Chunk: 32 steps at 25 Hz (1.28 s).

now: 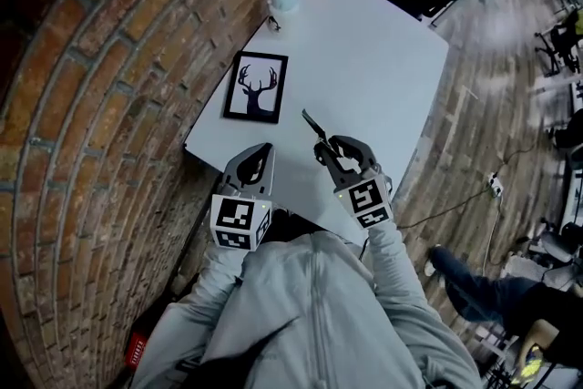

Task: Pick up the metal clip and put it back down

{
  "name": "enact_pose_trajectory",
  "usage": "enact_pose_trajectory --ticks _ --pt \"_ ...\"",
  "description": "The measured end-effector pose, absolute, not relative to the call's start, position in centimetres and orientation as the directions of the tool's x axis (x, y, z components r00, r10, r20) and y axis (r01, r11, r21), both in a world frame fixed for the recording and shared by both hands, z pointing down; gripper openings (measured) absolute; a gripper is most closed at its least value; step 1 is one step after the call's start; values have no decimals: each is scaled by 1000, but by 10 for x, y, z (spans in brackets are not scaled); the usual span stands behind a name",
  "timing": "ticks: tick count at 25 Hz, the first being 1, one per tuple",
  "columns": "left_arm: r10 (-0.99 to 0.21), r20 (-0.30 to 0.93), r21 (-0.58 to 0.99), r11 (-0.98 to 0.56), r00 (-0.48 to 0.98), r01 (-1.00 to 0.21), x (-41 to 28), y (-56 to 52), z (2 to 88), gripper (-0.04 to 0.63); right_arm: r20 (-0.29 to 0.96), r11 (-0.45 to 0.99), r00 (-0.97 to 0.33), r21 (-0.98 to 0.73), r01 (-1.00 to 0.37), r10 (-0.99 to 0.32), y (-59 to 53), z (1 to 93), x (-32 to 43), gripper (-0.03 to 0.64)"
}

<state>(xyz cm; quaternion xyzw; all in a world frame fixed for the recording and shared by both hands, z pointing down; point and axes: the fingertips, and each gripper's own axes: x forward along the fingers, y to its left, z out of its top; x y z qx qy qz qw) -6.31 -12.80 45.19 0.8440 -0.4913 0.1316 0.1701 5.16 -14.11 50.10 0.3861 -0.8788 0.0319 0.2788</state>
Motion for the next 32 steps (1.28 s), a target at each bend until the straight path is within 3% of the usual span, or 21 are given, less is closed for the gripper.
enact_pose_trajectory --ticks 18,32 --pt "-818 243 120 -509 522 -853 -45 -134 387 26 221 534 -529 -44 -845 -819 -120 383 112 109" --pt "-840 221 125 -479 495 -869 -55 -126 376 26 131 480 -491 -107 -871 -861 -104 362 140 107"
